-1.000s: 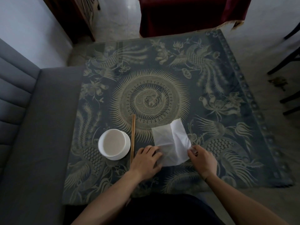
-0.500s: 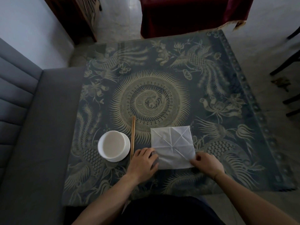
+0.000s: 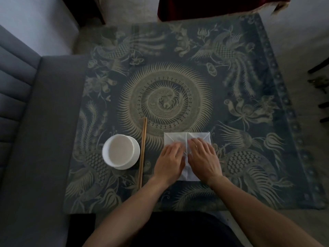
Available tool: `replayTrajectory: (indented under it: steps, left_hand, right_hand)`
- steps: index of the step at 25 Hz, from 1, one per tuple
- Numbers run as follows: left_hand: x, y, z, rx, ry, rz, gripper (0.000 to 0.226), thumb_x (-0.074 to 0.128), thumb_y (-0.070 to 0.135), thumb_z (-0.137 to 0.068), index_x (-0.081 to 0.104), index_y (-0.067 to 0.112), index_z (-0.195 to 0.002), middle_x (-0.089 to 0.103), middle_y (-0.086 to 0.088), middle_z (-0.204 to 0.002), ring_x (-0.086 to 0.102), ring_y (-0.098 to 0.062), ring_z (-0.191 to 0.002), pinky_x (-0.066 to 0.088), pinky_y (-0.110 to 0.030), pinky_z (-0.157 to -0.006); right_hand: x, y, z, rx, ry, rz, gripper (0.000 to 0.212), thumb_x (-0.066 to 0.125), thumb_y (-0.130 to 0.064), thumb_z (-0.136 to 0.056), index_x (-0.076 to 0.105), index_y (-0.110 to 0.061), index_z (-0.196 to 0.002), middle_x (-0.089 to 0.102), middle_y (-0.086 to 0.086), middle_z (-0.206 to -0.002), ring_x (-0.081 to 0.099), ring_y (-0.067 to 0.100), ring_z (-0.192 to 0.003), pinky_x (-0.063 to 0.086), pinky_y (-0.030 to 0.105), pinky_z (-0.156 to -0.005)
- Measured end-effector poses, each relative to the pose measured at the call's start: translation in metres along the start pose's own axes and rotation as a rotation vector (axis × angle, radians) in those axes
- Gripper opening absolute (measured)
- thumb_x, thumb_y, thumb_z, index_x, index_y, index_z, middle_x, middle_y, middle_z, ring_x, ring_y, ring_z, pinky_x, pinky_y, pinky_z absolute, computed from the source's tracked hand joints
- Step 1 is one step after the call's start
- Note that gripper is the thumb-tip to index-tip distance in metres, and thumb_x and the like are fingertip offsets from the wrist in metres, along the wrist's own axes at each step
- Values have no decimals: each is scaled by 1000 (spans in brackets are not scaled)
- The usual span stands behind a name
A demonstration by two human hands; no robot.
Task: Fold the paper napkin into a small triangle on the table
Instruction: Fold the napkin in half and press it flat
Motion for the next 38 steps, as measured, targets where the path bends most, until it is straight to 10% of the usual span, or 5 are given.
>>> replayTrajectory:
  steps: [7,20,29,38]
  left_hand:
    - [39,-15,-4,-85,-109,-84,57,19,31,-104,16,6,-154,12,-12,-163,5,-23,-150,15,-47,-120]
    - [31,-59,12,-215,-193,-251,75,20,60,-99,1,16,-156,-7,-8,-164,-7,-22,-150,2,-54,-119]
    - [33,-11,-28,-43,-138,-81,63,11,44,-104,-2,10,-155,-8,-7,-164,-11,-18,-149,8,-45,-121]
    - [30,-57,-21,-112,-146,-218,66,16,47,-103,3,9,-156,-5,-7,-164,-8,-20,-150,-2,-52,-119]
  right_hand:
    - [41,11,-4,-7,-123,32,64,25,-40,-101,16,-7,-155,13,13,-163,4,27,-150,8,49,-121]
    - [34,76,19,155,-158,94,83,24,-67,-95,9,-14,-157,5,4,-165,-3,26,-150,-4,61,-117]
    - [26,20,-13,-22,-40,-2,63,31,-33,-100,14,-6,-155,13,14,-163,3,25,-151,8,50,-119]
    - [38,60,-10,107,-109,42,71,18,-56,-101,9,-14,-157,4,2,-164,-3,21,-150,4,54,-120]
Point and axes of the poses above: each hand's wrist, its own z-axis away from the middle knuckle, its own x-axis out of the palm, y = z × x, the point moved 9 cm from there along -z, towards the middle knuckle
